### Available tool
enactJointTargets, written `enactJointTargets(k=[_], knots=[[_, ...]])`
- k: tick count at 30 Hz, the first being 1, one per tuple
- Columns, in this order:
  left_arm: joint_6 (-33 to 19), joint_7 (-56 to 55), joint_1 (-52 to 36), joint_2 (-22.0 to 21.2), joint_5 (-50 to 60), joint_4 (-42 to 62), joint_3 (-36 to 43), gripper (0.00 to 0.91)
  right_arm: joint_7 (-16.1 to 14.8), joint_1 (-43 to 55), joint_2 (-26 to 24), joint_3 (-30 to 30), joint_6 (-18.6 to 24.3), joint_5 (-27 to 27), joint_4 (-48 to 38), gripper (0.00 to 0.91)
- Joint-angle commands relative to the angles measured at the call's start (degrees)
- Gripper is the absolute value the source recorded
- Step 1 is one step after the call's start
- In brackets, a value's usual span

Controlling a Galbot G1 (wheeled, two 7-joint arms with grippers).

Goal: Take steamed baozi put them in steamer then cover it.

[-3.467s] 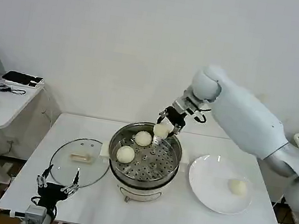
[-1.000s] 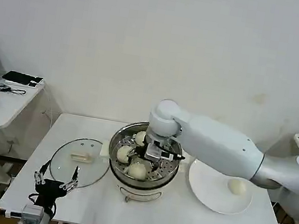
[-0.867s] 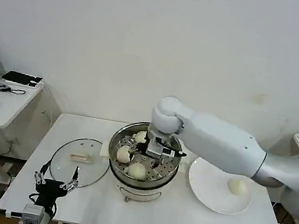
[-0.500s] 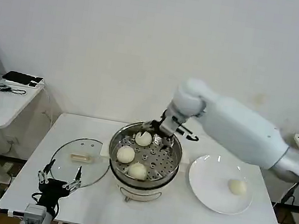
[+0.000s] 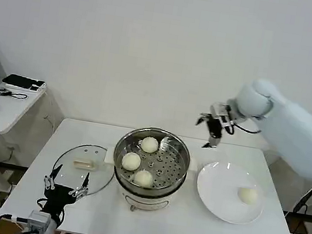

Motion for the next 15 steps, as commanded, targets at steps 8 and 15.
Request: enactJointTargets(k=[8,15], knots=[[-0.02,-0.14,0.47,0.57,-0.02,1.32,0.08,0.907,-3.89,-13.22,-6.21,5.74,-6.1,-11.98,-3.85,0.907],[-0.01,-0.07,0.73,0.75,0.19,2.08,0.04,0.907,-3.36,-19.99,-5.56,8.83,-4.68,-16.62,-5.9,0.907]])
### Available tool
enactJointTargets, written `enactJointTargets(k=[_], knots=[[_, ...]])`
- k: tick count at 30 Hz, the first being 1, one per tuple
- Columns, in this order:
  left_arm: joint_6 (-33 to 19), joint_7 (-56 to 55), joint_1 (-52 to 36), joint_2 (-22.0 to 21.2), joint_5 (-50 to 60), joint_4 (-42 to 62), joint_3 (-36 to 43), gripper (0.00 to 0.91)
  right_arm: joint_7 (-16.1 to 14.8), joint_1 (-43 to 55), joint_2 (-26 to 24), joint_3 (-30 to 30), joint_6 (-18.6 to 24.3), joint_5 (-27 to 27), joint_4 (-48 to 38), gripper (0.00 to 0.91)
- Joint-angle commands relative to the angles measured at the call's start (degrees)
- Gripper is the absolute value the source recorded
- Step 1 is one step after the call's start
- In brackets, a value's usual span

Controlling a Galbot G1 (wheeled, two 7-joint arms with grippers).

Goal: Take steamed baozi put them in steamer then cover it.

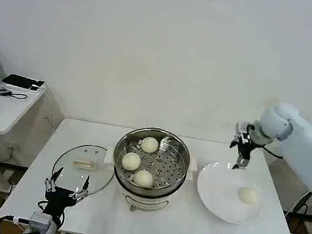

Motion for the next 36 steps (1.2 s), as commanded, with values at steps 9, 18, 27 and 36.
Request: enactJointTargets(k=[9,18,27,36], knots=[[0.01,0.0,0.51,0.41,0.37,1.38,-0.08,0.907,0.55,-12.27,-0.61,5.63,0.7,-12.2,-4.58,0.907],[-0.2,-0.31,0.73,0.22,0.38,2.5,-0.12,0.907,2.37,-12.96,1.75,6.77,1.67,-15.87,-8.53,0.907],[-0.19,-0.34,0.69,0.25,0.32,2.77,-0.64,0.907,1.78,-13.57,2.72,7.09,2.35,-17.02,-10.53,0.907],[-0.12,-0.21,0.1,0.32,0.29,3.24,-0.62,0.907,2.94,-14.54,4.18,8.23,2.96,-17.66,-13.35,0.907]])
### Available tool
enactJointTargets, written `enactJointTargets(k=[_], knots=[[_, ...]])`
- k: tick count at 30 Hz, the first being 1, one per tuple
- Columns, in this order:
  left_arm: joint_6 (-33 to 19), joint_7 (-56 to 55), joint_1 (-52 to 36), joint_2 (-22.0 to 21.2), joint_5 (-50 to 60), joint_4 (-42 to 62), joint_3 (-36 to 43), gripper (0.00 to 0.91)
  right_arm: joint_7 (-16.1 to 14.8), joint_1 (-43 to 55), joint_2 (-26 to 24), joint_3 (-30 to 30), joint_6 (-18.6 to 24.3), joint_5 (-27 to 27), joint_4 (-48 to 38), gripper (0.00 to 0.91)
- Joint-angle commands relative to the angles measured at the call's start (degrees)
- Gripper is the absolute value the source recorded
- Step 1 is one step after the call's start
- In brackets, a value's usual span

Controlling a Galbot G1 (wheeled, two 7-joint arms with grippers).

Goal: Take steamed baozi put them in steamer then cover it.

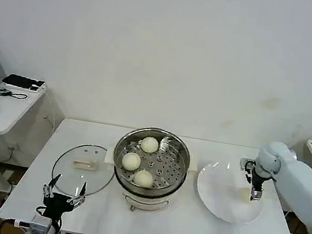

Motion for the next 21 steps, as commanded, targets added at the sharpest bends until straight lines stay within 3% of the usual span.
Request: enactJointTargets(k=[1,21], knots=[[0.08,0.13,-0.33,0.05,-0.01,0.24,0.01,0.907,0.78,-0.89,1.19,0.73,0.41,-1.37,-2.69,0.907],[0.15,0.19,-1.11,0.04,-0.04,1.61,-0.14,0.907,2.15,-2.14,2.85,1.51,1.41,-2.39,-5.49,0.907]])
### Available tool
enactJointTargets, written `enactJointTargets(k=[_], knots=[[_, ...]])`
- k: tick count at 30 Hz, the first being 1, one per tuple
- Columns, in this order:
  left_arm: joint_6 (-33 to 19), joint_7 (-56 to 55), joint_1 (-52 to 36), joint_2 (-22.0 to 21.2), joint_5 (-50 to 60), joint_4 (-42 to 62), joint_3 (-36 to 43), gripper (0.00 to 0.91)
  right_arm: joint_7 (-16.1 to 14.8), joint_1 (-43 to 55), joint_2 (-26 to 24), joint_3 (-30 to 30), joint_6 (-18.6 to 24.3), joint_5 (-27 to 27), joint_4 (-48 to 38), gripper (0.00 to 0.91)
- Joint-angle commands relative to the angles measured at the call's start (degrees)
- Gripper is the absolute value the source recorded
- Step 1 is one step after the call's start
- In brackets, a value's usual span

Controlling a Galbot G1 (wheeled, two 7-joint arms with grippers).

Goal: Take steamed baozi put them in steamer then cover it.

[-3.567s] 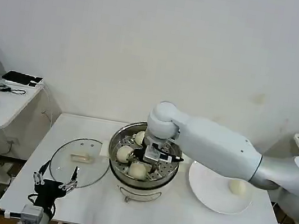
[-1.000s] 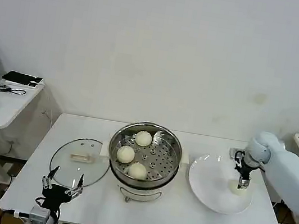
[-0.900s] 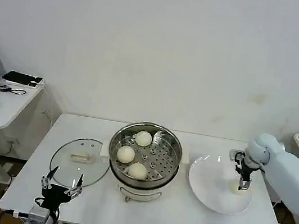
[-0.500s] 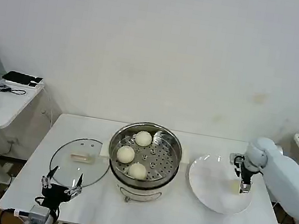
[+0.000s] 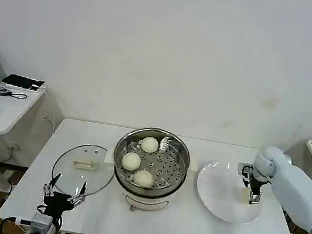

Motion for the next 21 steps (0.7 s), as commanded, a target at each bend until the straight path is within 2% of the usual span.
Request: enactJointTargets(k=[1,3,4,5,6,7,17,21], knots=[[0.01,-0.01,-0.08,-0.02,0.01,0.33,0.02,0.907,0.74,-0.33,0.38,0.41,0.15,-0.26,-0.97,0.907],[0.02,0.01,-0.1,-0.07,0.01,0.33,0.05,0.907,0.87,-0.33,0.42,0.43,0.11,-0.28,-1.0,0.907],[0.02,0.0,-0.12,-0.07,0.01,0.36,0.07,0.907,0.95,-0.33,0.44,0.42,0.09,-0.32,-1.01,0.867],[0.02,0.0,-0.15,-0.09,0.02,0.38,0.05,0.907,0.97,-0.32,0.45,0.4,0.11,-0.33,-1.01,0.776],[0.02,0.0,-0.16,-0.07,0.01,0.4,0.06,0.907,0.96,-0.34,0.48,0.41,0.14,-0.3,-1.11,0.746],[0.02,0.0,-0.16,-0.06,0.02,0.44,0.05,0.907,0.98,-0.35,0.5,0.41,0.13,-0.27,-1.13,0.655],[0.0,-0.01,-0.07,0.02,0.0,0.41,0.0,0.907,0.89,-0.86,0.23,1.09,0.1,-0.25,-0.57,0.645],[0.01,-0.03,-0.75,0.08,-0.18,0.76,0.18,0.907,0.29,0.36,-2.41,1.21,-0.73,1.37,3.99,0.645]])
